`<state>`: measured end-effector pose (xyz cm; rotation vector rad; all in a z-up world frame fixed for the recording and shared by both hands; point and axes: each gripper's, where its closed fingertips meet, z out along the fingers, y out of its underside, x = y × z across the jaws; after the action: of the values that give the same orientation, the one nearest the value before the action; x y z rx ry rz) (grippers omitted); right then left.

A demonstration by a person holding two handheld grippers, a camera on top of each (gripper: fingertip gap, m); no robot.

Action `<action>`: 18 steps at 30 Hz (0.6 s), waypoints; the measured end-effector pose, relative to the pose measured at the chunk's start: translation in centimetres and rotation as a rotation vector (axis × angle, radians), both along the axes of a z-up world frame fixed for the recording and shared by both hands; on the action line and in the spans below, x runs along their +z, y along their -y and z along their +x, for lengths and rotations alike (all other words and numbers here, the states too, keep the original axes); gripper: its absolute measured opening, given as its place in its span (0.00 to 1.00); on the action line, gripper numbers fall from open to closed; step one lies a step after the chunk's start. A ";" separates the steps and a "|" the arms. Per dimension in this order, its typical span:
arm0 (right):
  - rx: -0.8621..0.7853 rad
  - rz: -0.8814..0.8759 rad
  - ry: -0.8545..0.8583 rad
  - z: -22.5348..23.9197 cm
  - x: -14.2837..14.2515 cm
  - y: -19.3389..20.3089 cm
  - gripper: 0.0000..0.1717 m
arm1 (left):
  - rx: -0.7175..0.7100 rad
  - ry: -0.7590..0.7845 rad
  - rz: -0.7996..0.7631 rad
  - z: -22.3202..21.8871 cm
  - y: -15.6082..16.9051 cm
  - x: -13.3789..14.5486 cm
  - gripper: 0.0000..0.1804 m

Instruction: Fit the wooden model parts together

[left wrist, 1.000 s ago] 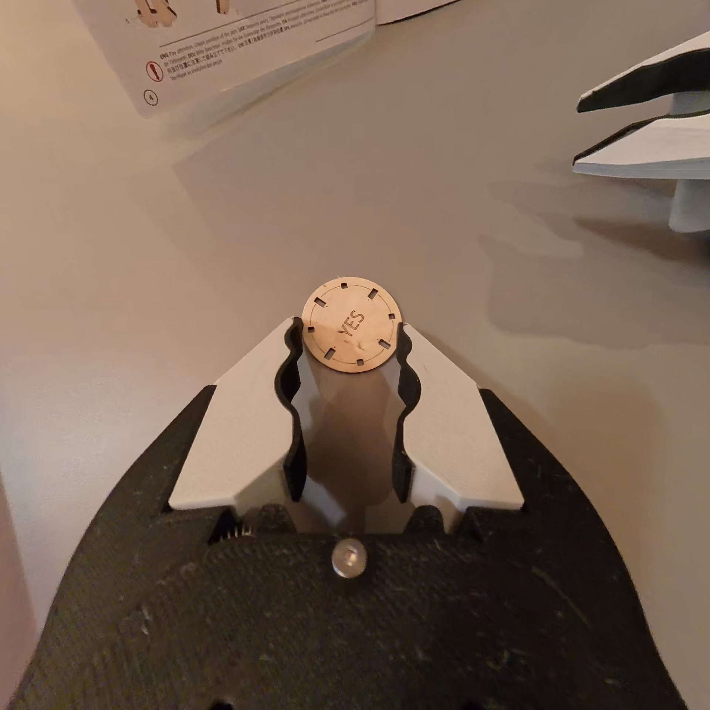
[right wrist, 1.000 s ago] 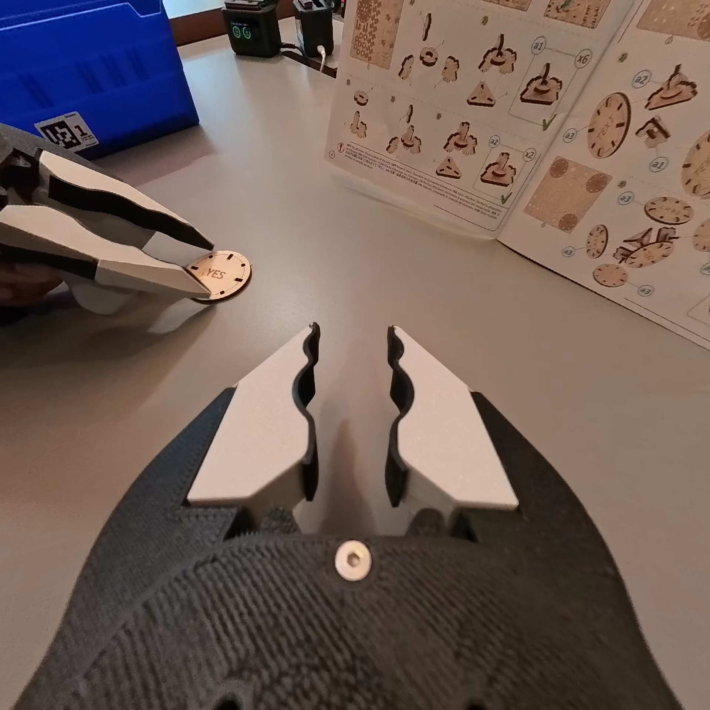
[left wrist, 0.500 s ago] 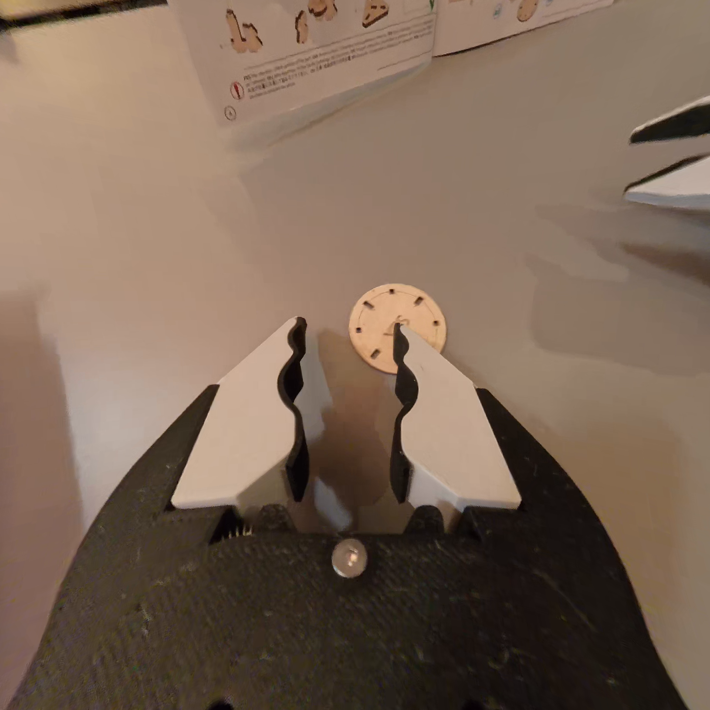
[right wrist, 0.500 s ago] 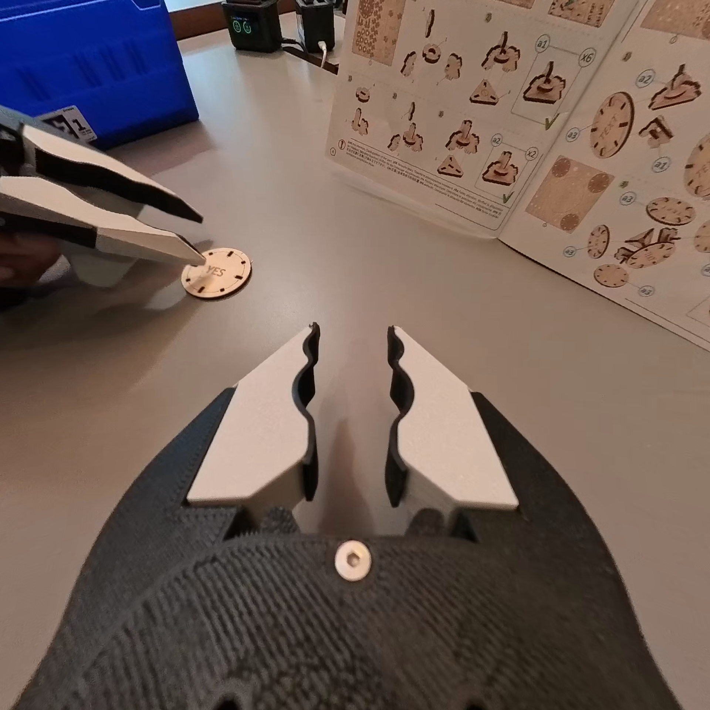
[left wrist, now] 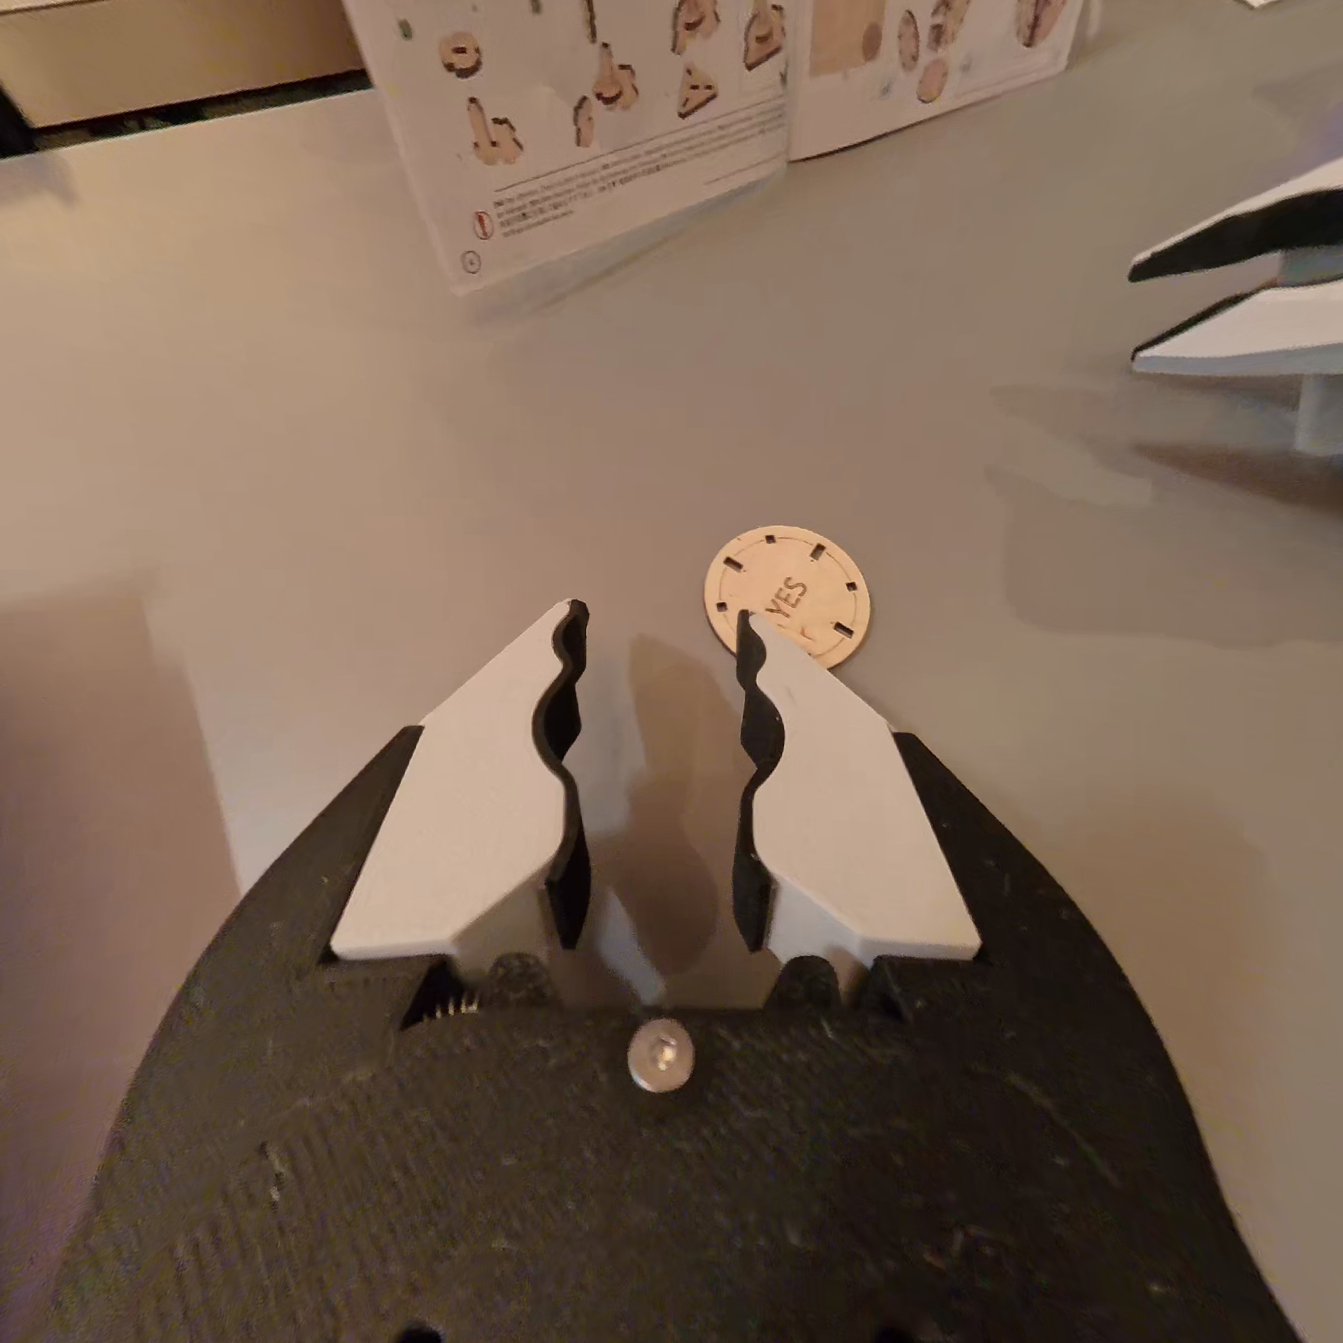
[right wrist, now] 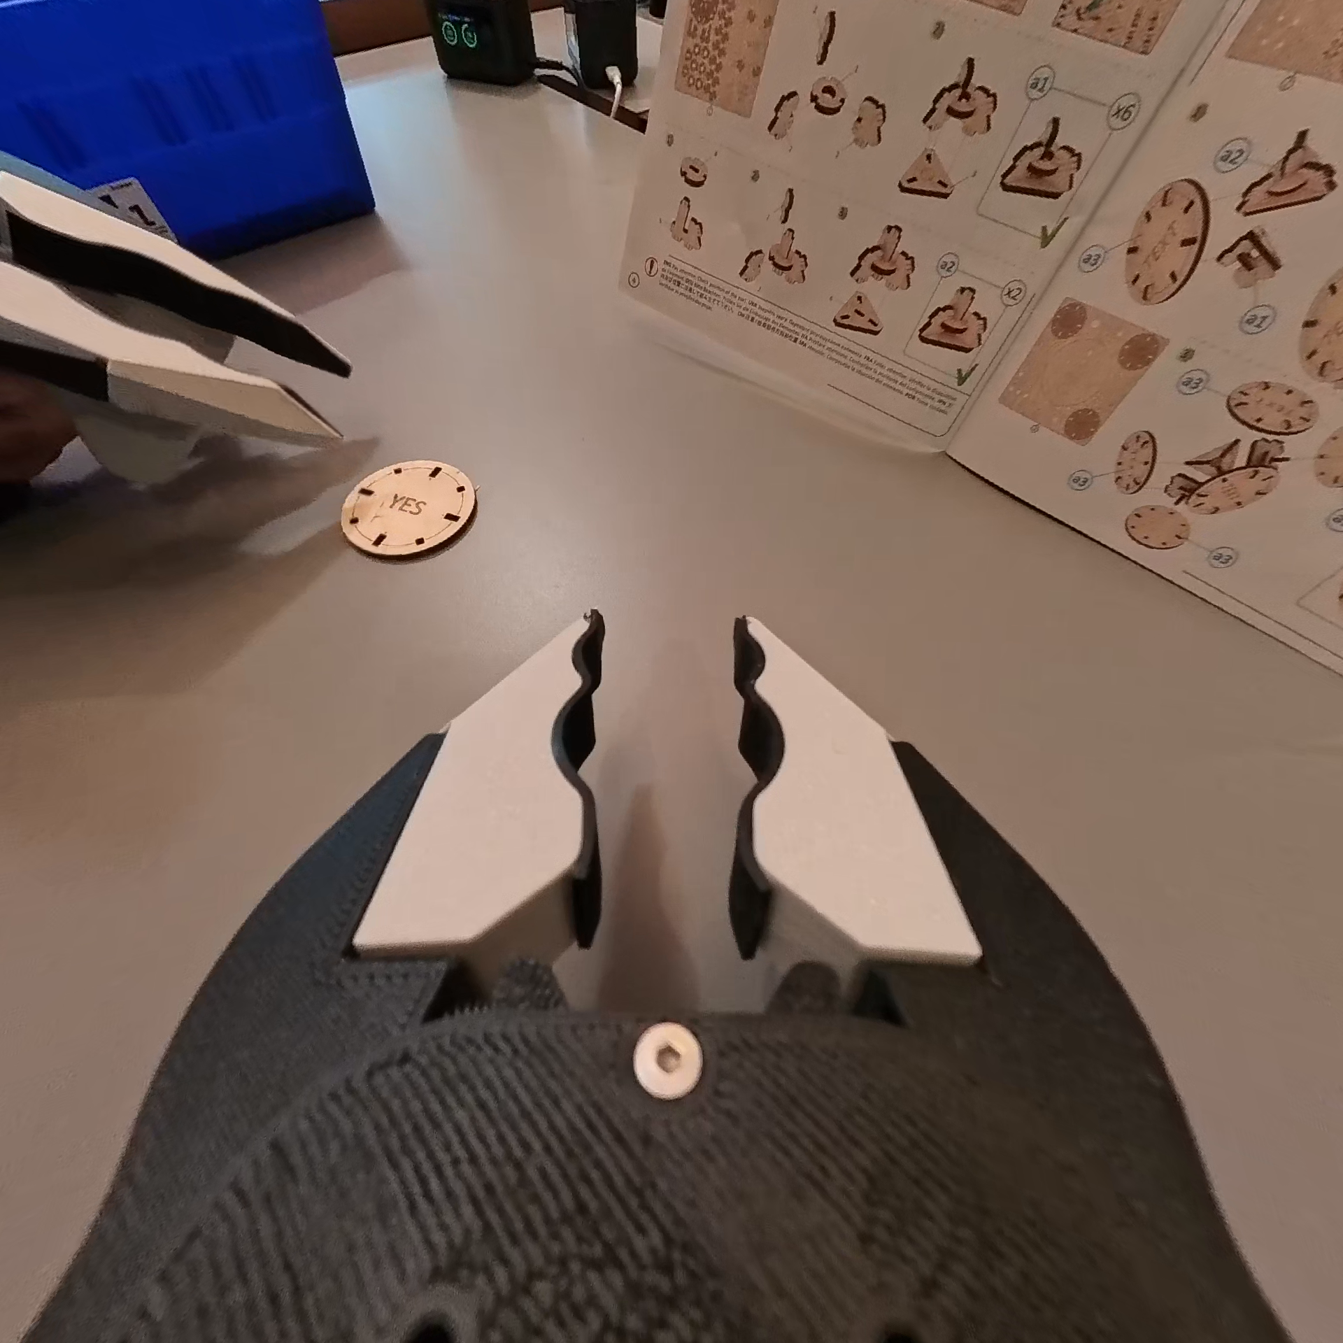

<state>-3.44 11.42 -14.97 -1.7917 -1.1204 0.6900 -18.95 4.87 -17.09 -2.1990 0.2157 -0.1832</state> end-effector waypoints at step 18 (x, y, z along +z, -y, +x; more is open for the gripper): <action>0.000 0.023 0.017 -0.1 -0.1 0.1 0.21 | -0.096 -0.139 -0.047 1.7 0.4 -1.3 0.24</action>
<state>-3.50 11.32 -15.06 -1.7811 -1.1356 0.6609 -17.27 4.49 -18.36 -2.2515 0.3991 -0.0888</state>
